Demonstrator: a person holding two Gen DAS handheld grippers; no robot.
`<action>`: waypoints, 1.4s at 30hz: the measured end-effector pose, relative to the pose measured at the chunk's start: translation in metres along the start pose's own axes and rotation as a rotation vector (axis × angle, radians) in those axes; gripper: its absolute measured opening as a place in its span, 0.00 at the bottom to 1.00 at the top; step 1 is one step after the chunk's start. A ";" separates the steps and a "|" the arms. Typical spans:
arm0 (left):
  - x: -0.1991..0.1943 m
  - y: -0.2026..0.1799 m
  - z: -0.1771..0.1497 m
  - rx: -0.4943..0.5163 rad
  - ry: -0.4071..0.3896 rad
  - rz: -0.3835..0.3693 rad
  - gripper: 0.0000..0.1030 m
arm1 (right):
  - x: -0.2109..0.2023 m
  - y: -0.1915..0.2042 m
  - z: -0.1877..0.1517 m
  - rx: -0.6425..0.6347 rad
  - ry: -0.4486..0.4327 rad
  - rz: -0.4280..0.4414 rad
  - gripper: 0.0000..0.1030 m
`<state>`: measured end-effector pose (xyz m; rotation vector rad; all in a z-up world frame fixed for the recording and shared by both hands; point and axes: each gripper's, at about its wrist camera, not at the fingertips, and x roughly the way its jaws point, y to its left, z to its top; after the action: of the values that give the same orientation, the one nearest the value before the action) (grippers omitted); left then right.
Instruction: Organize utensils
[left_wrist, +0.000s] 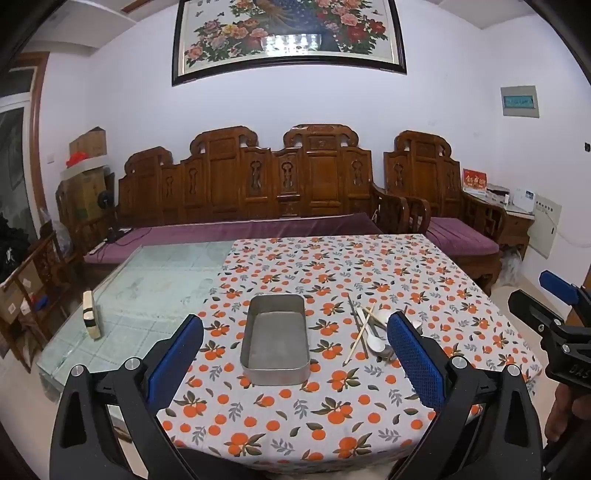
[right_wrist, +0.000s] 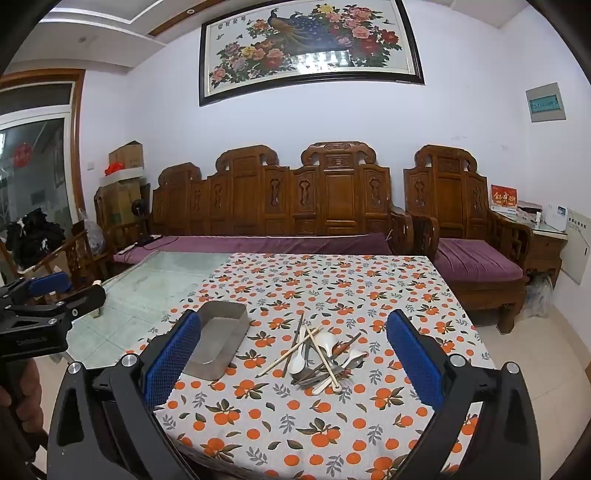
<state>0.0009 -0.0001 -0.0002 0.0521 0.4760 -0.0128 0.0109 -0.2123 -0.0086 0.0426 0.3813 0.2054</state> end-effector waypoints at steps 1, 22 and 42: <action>0.000 0.000 0.000 0.001 -0.001 0.001 0.94 | -0.001 0.000 0.000 0.000 -0.009 0.001 0.97; -0.008 -0.001 0.007 0.000 -0.029 -0.009 0.94 | -0.002 0.000 0.001 0.001 -0.007 0.002 0.97; -0.010 -0.006 0.009 0.006 -0.037 -0.009 0.94 | -0.002 -0.002 -0.001 0.002 -0.009 0.003 0.97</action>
<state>-0.0041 -0.0066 0.0121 0.0554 0.4395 -0.0243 0.0095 -0.2150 -0.0093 0.0456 0.3726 0.2075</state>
